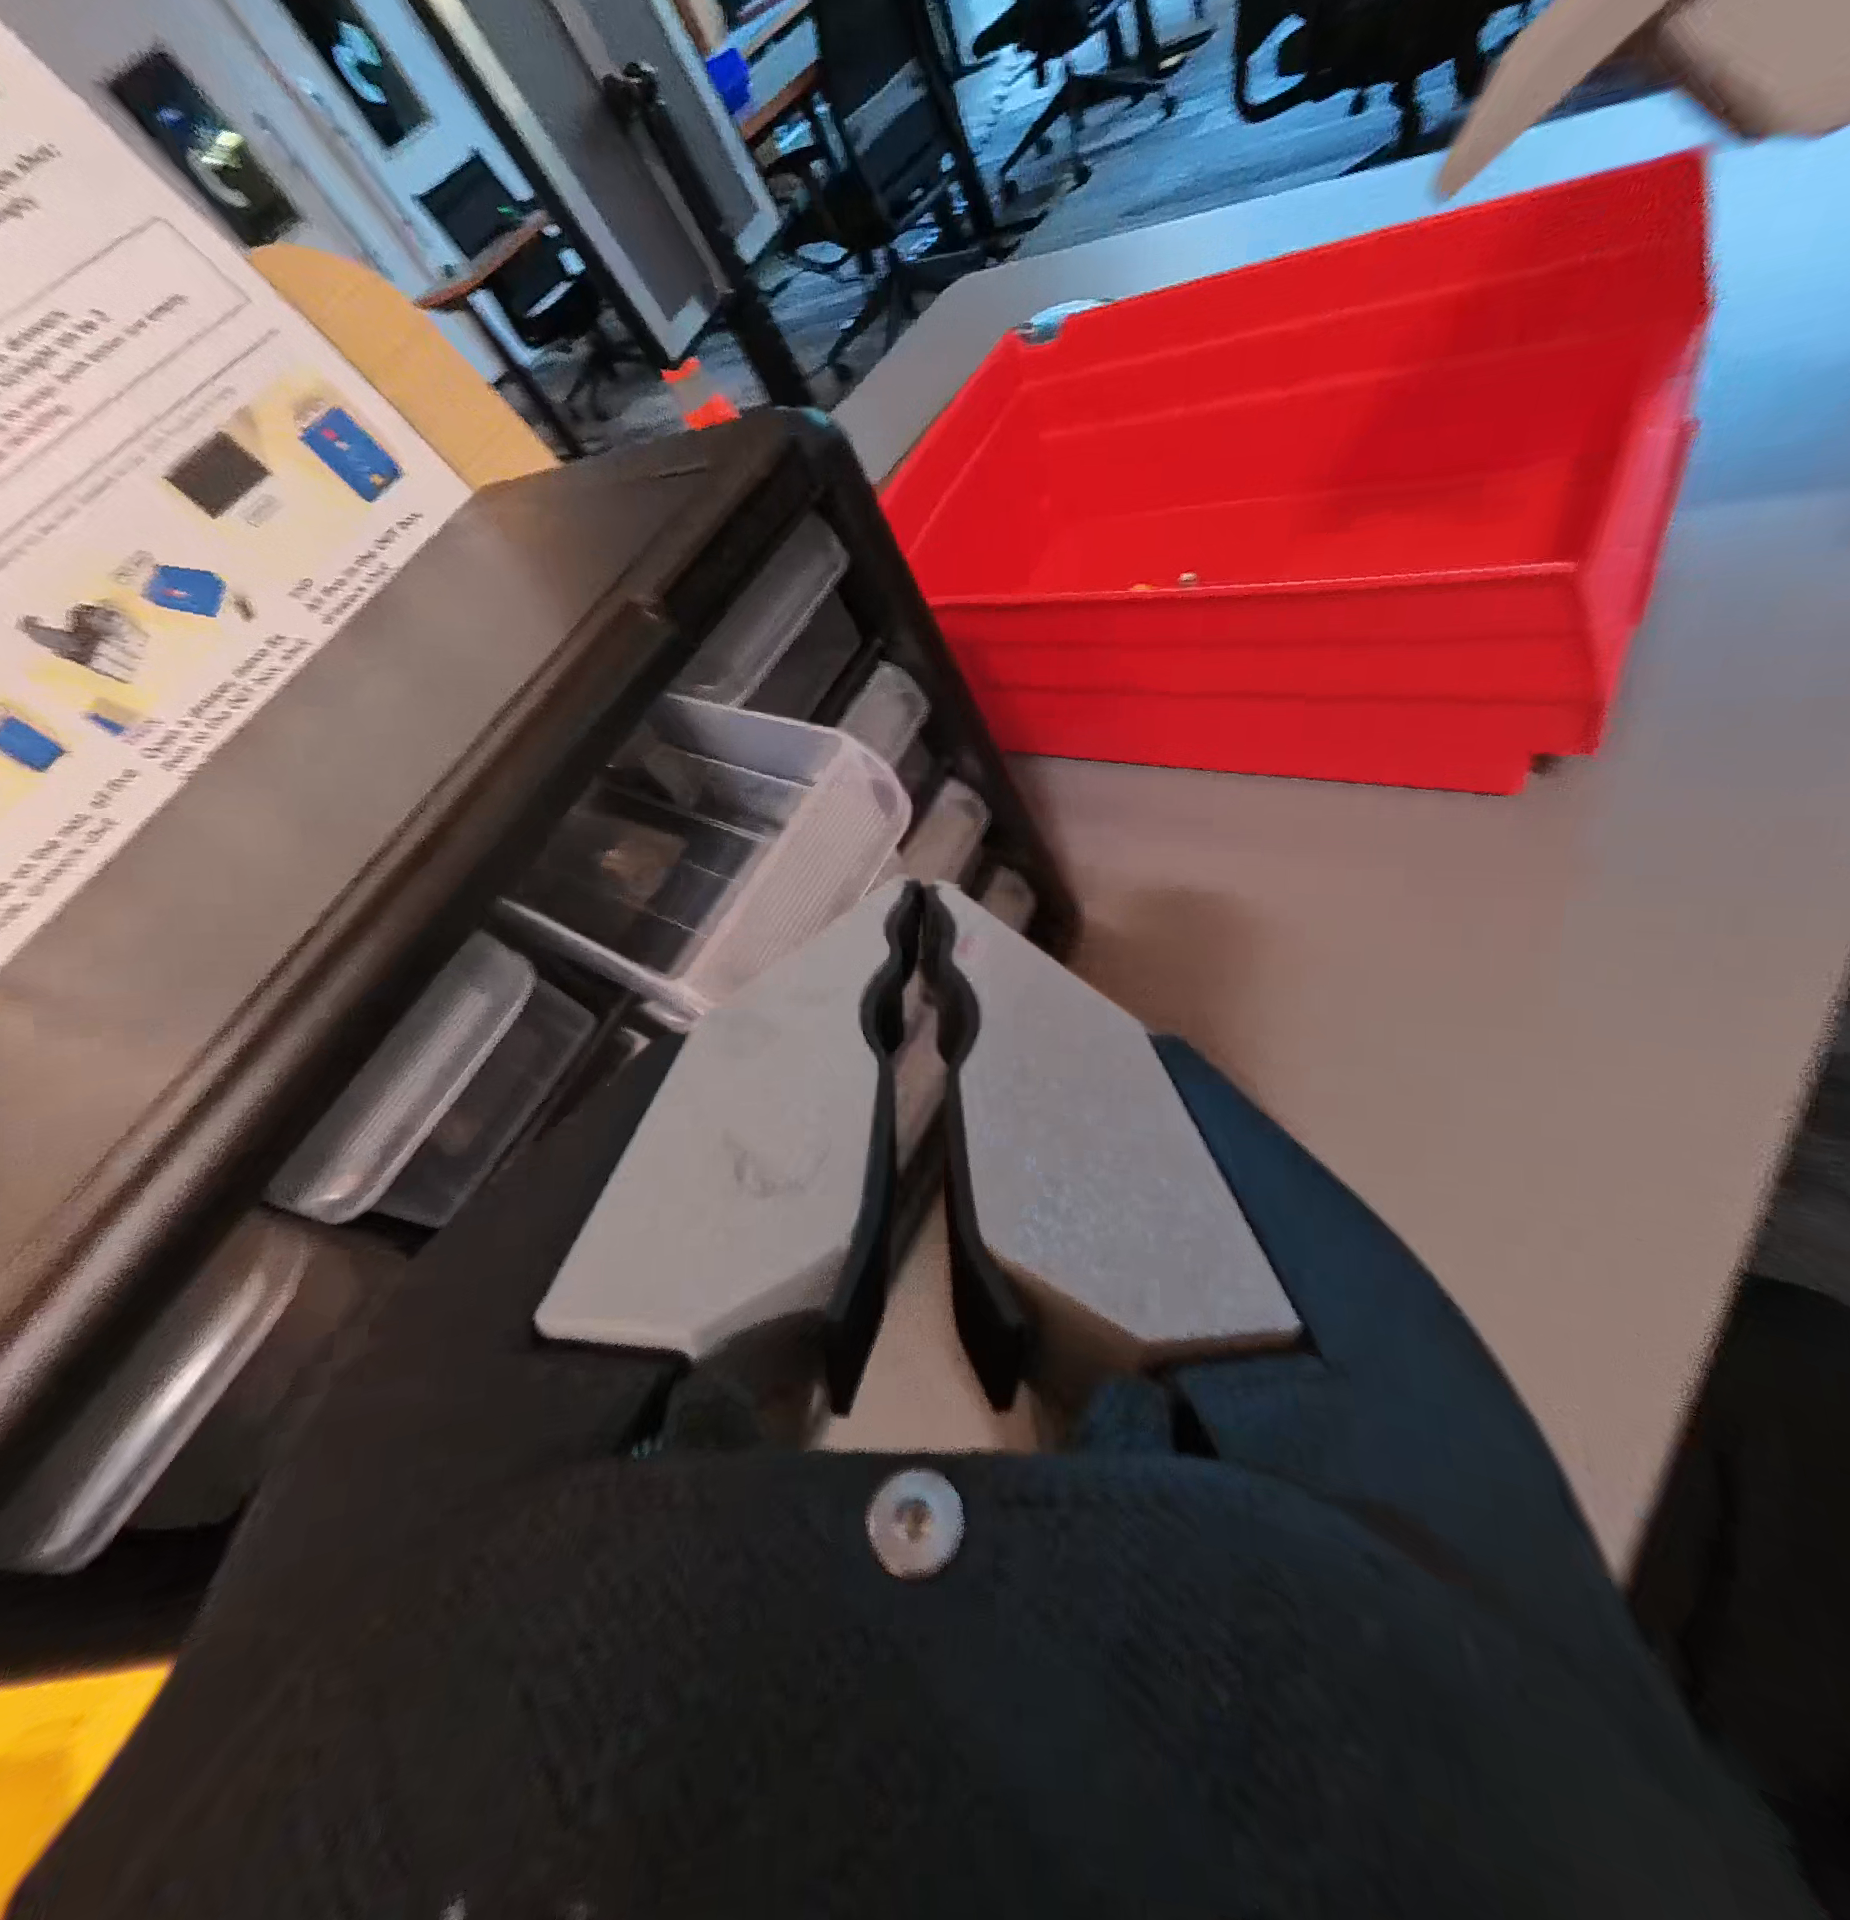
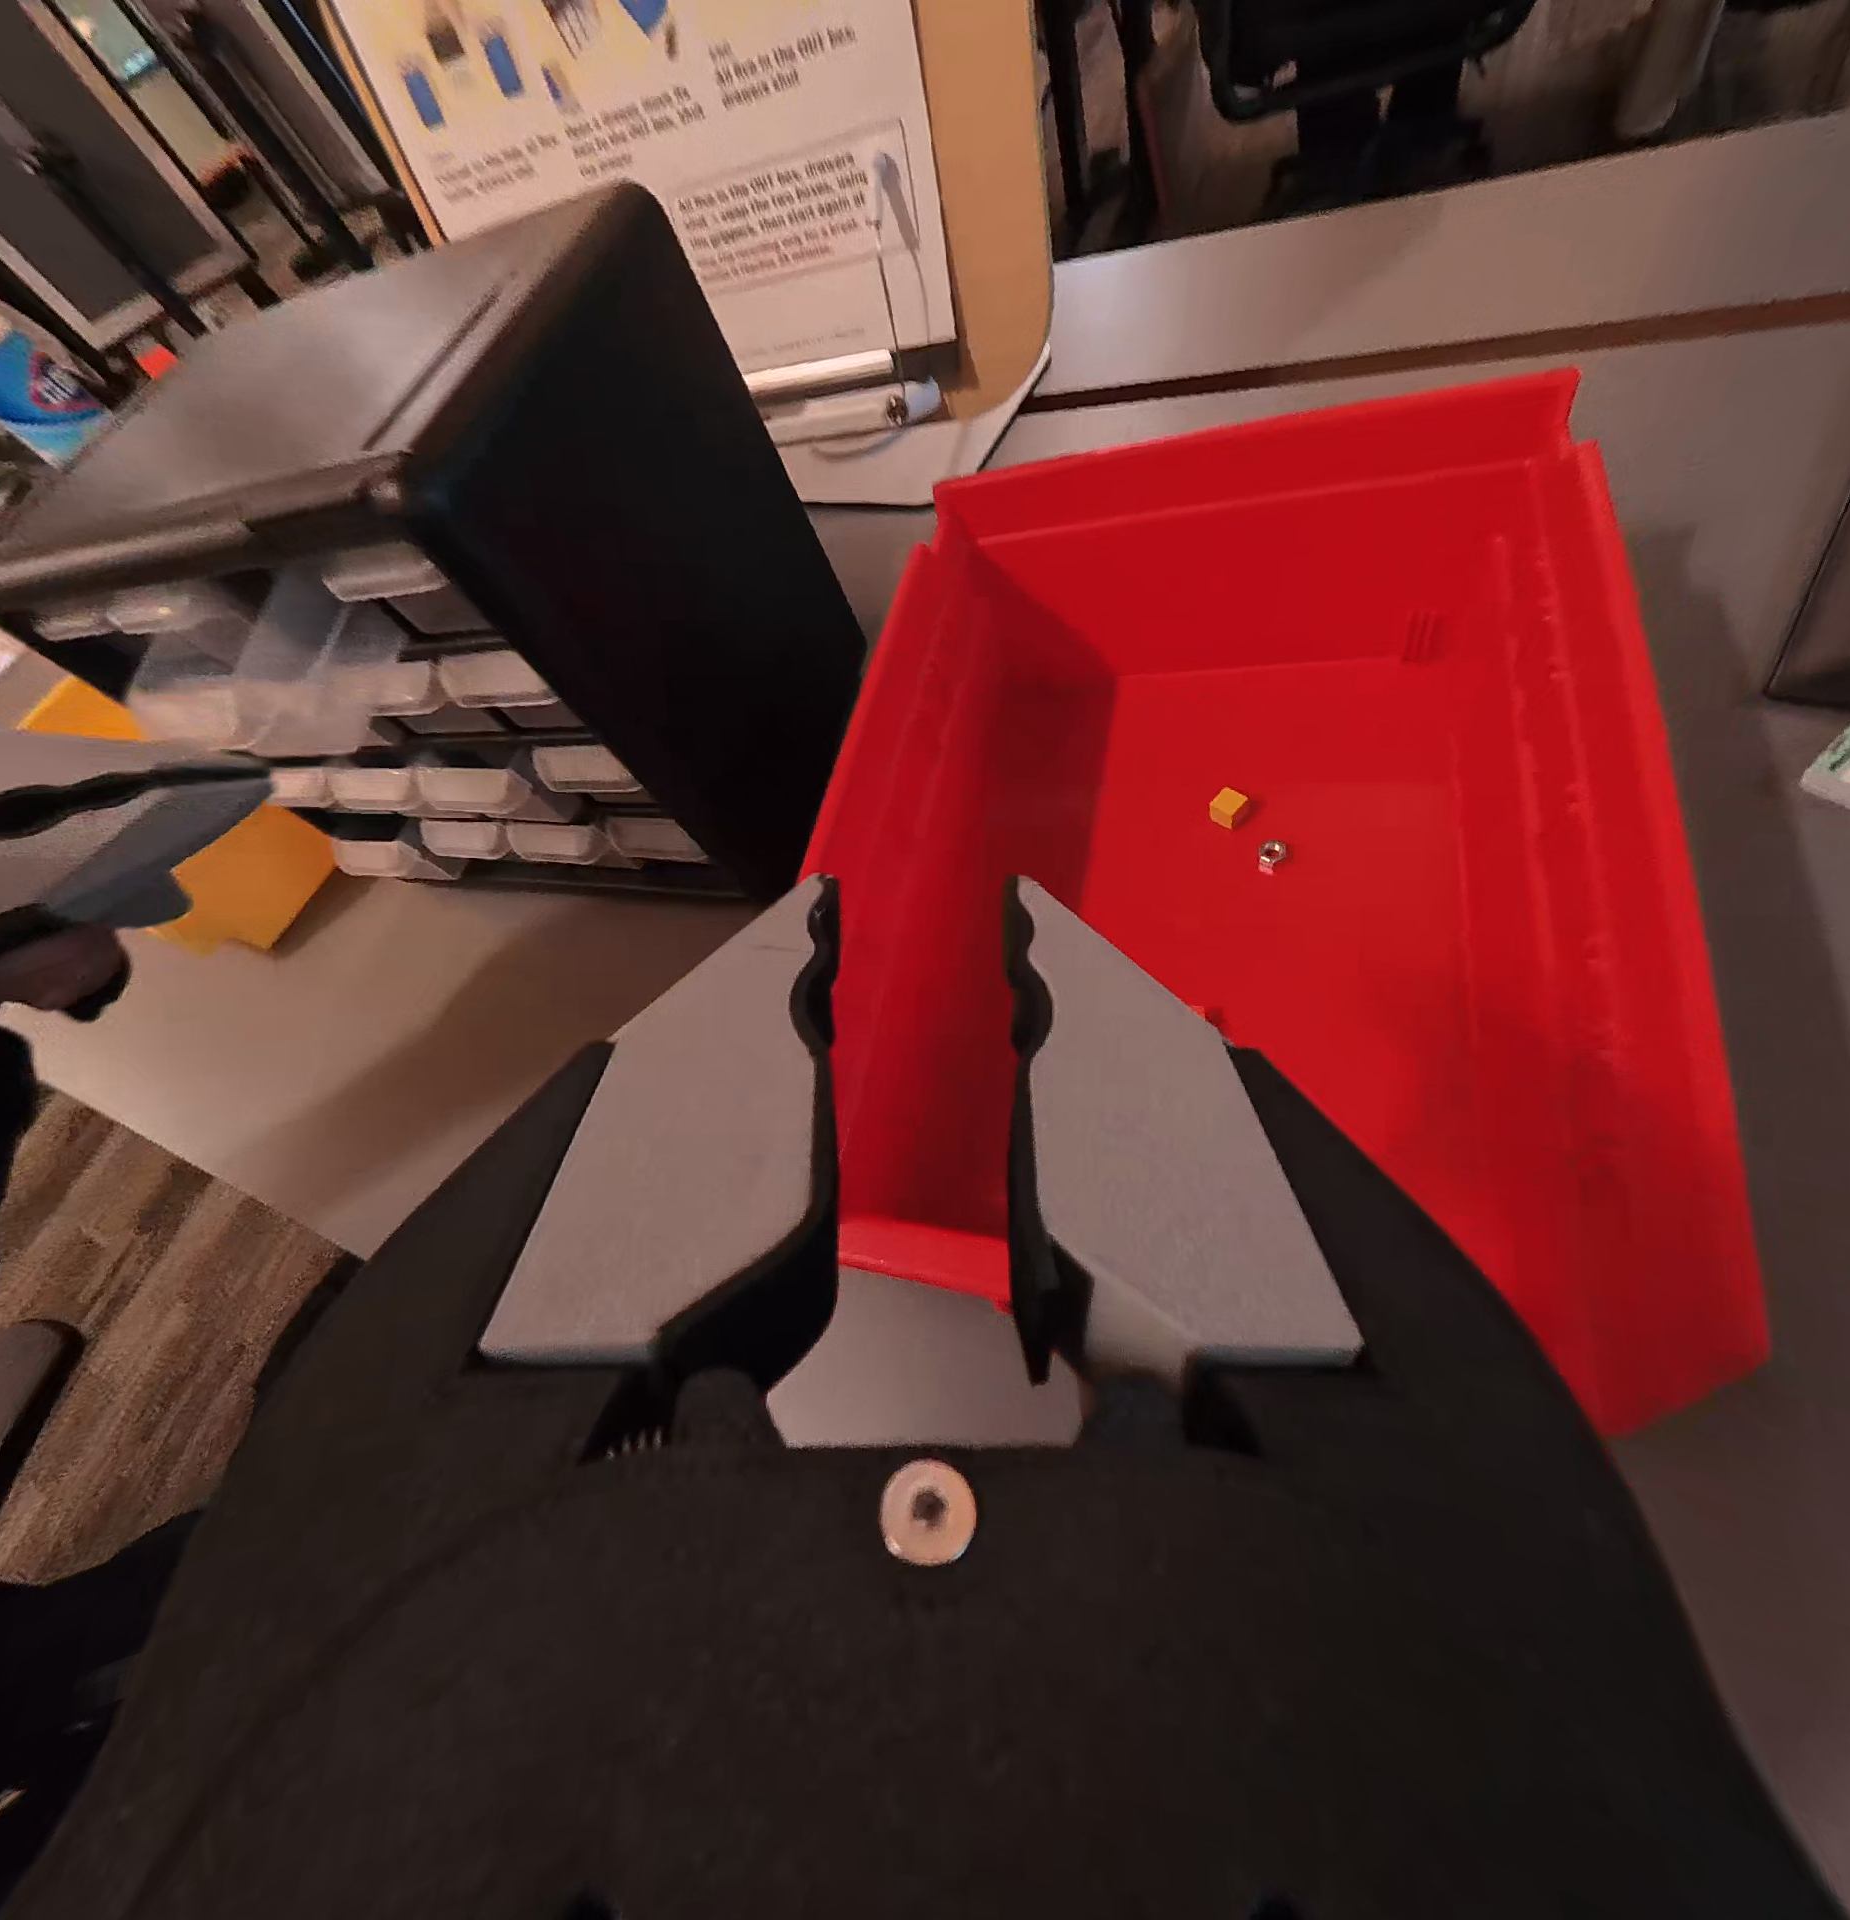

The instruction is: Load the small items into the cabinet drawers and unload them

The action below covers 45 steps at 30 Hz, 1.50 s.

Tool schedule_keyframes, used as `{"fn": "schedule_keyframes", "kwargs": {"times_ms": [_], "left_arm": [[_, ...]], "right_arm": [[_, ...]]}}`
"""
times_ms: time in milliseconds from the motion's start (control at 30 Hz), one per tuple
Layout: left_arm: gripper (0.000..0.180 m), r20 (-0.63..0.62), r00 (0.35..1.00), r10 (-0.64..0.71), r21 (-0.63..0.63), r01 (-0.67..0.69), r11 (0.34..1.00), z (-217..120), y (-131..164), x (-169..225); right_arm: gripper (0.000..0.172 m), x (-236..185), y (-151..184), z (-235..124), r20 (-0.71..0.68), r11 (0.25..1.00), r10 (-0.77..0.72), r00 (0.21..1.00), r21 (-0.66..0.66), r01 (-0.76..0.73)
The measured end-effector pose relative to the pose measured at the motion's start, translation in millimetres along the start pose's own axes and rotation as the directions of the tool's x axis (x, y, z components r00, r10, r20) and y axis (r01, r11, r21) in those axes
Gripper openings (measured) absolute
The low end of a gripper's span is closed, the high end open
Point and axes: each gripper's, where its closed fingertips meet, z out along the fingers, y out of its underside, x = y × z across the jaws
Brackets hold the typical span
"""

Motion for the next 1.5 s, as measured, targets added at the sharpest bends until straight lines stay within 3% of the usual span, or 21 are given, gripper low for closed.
{"fn": "schedule_keyframes", "kwargs": {"times_ms": [167,400,533,633,733,767,833,900,967,1033,1100,1233,1367,1500], "left_arm": [[0.0,0.187,0.981,0.054,-0.059,-0.044,0.997,16.2,0.3,-37.7],[0.0,0.162,0.983,-0.081,0.004,0.081,0.997,3.4,3.5,-34.1],[0.02,0.176,0.958,-0.227,0.07,0.218,0.973,-17.3,21.3,-45.1],[0.023,0.35,0.932,-0.098,0.033,0.092,0.995,-30.4,30.8,-78.3],[0.007,0.481,0.852,0.207,-0.096,-0.183,0.978,-39.6,26.1,-95.9],[0.009,0.488,0.832,0.265,-0.107,-0.245,0.964,-39.2,22.5,-94.1],[0.031,0.495,0.804,0.331,-0.103,-0.323,0.941,-36.5,19.2,-87.2],[0.035,0.512,0.755,0.41,-0.143,-0.395,0.907,-33.0,22.3,-85.3],[0.038,0.548,0.662,0.512,-0.19,-0.497,0.847,-29.5,21.6,-87.4],[0.039,0.602,0.504,0.619,-0.269,-0.602,0.752,-29.0,17.4,-95.6],[0.038,0.623,0.403,0.67,-0.314,-0.656,0.687,-26.0,15.8,-101.9],[0.033,0.63,0.347,0.694,-0.296,-0.719,0.628,-21.0,14.2,-100.0],[0.038,0.631,0.327,0.704,-0.316,-0.72,0.618,-24.1,11.1,-99.6],[0.037,0.634,0.269,0.725,-0.352,-0.735,0.58,-31.8,7.5,-100.5]], "right_arm": [[0.027,-5.3,-8.0,-14.8,0.032,0.998,0.013,0.999,0.06,-0.015],[0.027,-11.8,-10.6,-16.8,0.053,0.997,0.004,0.999,0.072,-0.007],[0.027,-18.4,-15.0,-18.4,0.075,0.996,-0.006,0.997,0.093,-0.001],[0.027,-23.5,-18.6,-20.3,0.082,0.994,-0.018,0.996,0.112,0.009],[0.027,-29.4,-18.5,-20.8,0.093,0.993,-0.032,0.995,0.113,0.021],[0.027,-30.5,-18.3,-20.9,0.095,0.993,-0.034,0.995,0.112,0.024],[0.027,-30.8,-18.6,-20.9,0.097,0.993,-0.033,0.995,0.113,0.022],[0.028,-30.2,-18.4,-20.7,0.099,0.993,-0.028,0.995,0.113,0.017],[0.028,-30.1,-17.6,-20.2,0.102,0.994,-0.025,0.994,0.11,0.014],[0.028,-30.7,-16.3,-19.8,0.106,0.994,-0.026,0.994,0.105,0.015],[0.028,-31.7,-15.8,-20.1,0.109,0.994,-0.029,0.994,0.104,0.017],[0.028,-34.6,-17.9,-23.2,0.137,0.993,-0.025,0.99,0.116,0.009],[0.028,-31.7,-17.0,-22.7,0.138,0.994,-0.015,0.99,0.112,-0.001],[0.029,-32.6,-15.3,-20.4,0.143,0.995,-0.014,0.99,0.101,-0.001]]}}
